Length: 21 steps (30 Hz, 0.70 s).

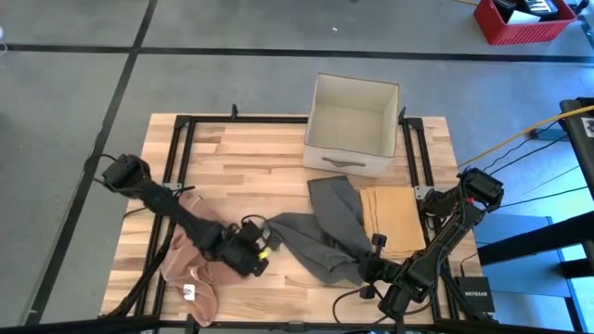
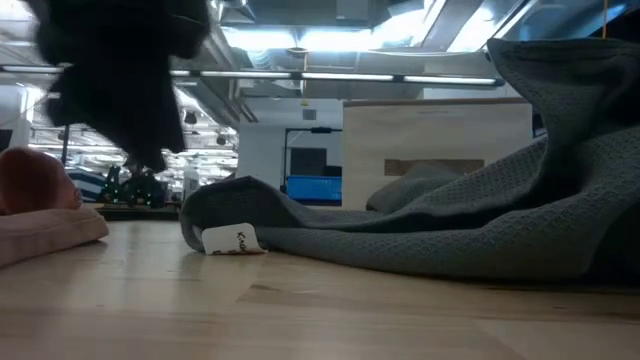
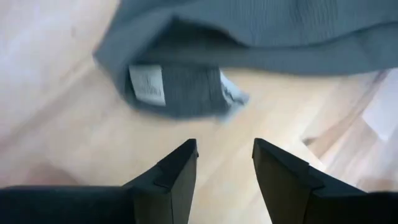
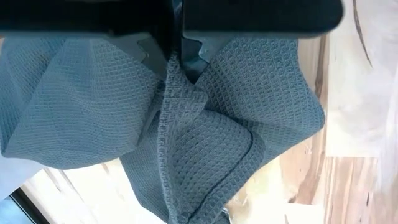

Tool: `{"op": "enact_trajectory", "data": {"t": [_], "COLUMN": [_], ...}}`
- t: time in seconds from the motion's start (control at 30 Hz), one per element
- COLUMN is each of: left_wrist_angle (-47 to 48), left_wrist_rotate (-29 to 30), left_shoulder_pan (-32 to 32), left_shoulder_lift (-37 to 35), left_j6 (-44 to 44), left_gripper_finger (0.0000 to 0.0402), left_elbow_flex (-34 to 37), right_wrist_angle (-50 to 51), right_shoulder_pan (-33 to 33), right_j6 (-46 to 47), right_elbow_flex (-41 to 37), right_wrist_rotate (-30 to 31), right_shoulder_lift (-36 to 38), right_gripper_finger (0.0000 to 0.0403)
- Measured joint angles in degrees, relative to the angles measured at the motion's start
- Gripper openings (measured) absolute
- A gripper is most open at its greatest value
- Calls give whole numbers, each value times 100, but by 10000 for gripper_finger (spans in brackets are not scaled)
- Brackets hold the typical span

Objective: Fold towel
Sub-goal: Fold the gray towel

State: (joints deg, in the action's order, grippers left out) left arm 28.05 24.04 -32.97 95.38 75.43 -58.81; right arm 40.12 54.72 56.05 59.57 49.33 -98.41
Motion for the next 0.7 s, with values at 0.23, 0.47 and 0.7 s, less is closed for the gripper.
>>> {"op": "enact_trajectory", "data": {"t": [0.23, 0.47, 0.7], "left_wrist_angle": [-52, -216, -288], "left_wrist_rotate": [97, -60, -145], "left_shoulder_pan": [52, 416, 613], "left_shoulder_lift": [576, 939, 989], "left_j6": [658, 813, 623], "left_gripper_finger": [150, 150, 150], "left_elbow_flex": [11, 13, 1], "right_wrist_angle": [-12, -15, -22], "right_shoulder_pan": [0, 0, 0], "right_j6": [0, -96, -96], "right_elbow_flex": [0, 0, 0], "right_wrist_rotate": [6, 10, 14], "right_shoulder_lift": [0, 0, 0], "right_gripper_finger": [5, 5, 5]}}
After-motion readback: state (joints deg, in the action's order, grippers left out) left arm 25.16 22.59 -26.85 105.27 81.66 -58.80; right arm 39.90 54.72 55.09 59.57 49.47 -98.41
